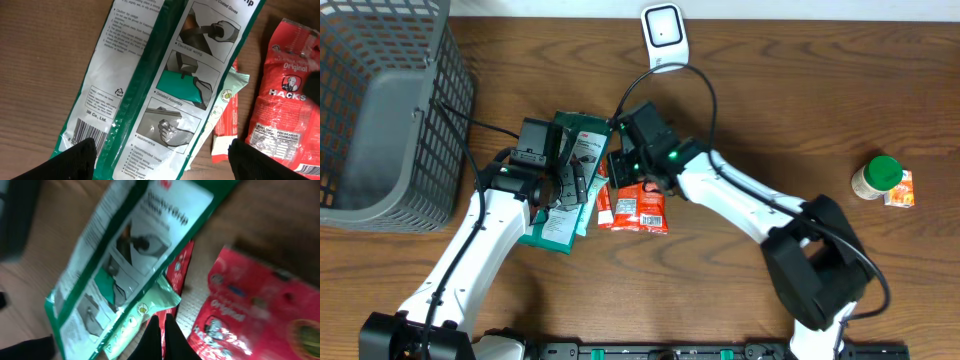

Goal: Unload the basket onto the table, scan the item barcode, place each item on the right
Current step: 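Move the right gripper left to the red Hacks candy pack, then grasp the red Hacks pack and drag it rightward on the table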

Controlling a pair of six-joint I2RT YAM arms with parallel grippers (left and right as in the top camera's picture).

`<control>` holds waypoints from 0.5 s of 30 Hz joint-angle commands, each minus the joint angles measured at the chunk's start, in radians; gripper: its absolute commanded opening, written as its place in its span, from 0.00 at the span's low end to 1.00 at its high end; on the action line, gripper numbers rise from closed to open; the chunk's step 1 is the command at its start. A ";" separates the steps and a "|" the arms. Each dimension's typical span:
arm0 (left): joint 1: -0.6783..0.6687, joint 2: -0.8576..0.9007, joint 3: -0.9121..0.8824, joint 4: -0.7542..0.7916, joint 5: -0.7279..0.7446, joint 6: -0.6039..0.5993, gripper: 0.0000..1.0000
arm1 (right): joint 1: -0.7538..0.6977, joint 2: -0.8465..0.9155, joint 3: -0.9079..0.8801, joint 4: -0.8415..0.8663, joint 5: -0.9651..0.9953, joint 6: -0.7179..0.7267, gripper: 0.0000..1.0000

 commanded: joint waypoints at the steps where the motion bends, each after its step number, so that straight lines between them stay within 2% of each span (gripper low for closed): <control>1: 0.001 0.002 -0.002 -0.001 -0.005 0.002 0.85 | 0.011 0.071 0.001 0.002 0.091 0.015 0.01; 7: 0.001 0.002 -0.002 0.000 -0.005 0.002 0.85 | -0.029 0.074 0.001 -0.078 0.158 0.011 0.01; 15: 0.000 0.002 -0.002 0.000 -0.005 0.002 0.85 | -0.155 0.073 0.001 -0.323 0.293 0.011 0.01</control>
